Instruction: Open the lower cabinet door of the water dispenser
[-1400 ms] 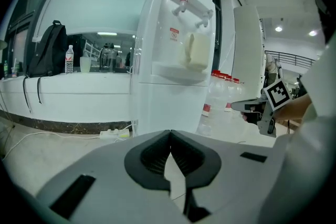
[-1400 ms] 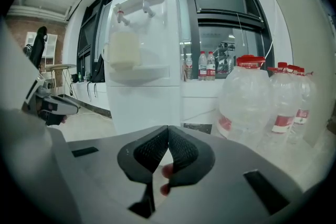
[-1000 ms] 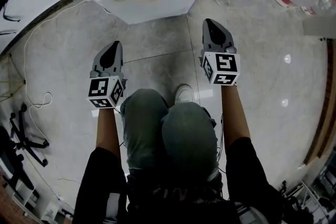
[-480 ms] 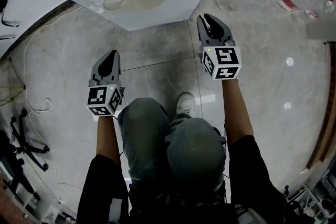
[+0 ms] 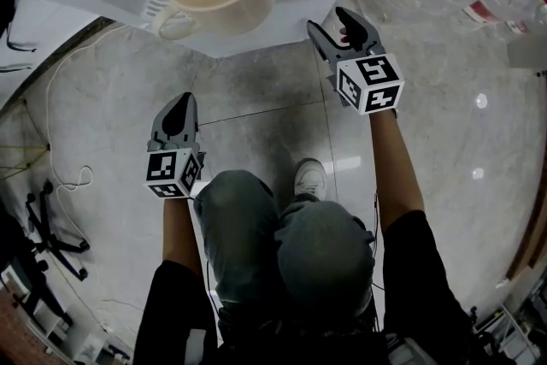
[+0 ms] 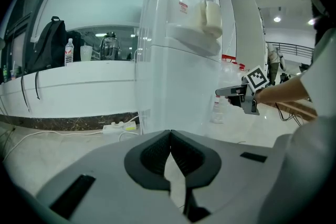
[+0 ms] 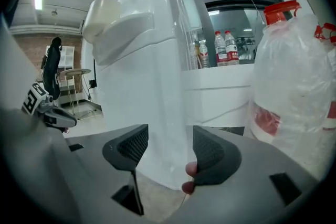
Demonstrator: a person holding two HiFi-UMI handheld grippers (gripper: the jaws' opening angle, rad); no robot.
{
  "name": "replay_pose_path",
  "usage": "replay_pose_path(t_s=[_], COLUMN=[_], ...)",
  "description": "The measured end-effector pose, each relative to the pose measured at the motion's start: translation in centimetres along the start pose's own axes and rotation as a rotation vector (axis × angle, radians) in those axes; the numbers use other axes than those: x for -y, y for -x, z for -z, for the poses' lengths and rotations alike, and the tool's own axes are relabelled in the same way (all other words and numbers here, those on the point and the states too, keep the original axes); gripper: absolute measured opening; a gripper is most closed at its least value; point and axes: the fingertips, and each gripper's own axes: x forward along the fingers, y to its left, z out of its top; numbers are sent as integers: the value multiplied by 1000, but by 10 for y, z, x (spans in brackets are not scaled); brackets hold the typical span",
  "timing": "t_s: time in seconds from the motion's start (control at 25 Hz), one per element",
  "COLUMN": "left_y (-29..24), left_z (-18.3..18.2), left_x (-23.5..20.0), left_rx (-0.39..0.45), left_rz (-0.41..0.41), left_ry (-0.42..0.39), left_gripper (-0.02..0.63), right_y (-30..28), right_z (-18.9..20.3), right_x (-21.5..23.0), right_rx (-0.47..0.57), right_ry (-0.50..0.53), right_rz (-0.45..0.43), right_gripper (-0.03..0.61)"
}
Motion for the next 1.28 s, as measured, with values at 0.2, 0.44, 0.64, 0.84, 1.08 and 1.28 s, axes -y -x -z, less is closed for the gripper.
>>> replay_pose_path(t_s=[0.2, 0.44, 0.64, 0.84, 1.08, 1.28], left_y=[-3, -5, -5, -4, 4, 8], left_z=[7, 10, 15, 19, 22, 21], left_x=[-1, -6, -3, 1, 1, 3], left_rx=[-23, -33, -37, -37, -31, -20], left_rz=[0, -1, 10, 17, 24, 34], left_ry=[0, 0, 4, 9, 11, 4], left_gripper=[11, 11, 11, 11, 11, 11], right_y=[-11, -18, -16, -17, -11, 1], right_z=[-6, -8, -7, -8, -6, 1], right_x=[3, 0, 1, 0, -2, -9], right_rx=[2, -8, -11, -21, -18, -12], right_ry=[10, 38, 40, 37, 35, 42], right_rz=[-62, -111, -94, -74, -43, -24], right_gripper=[279, 281, 278, 272, 261, 250])
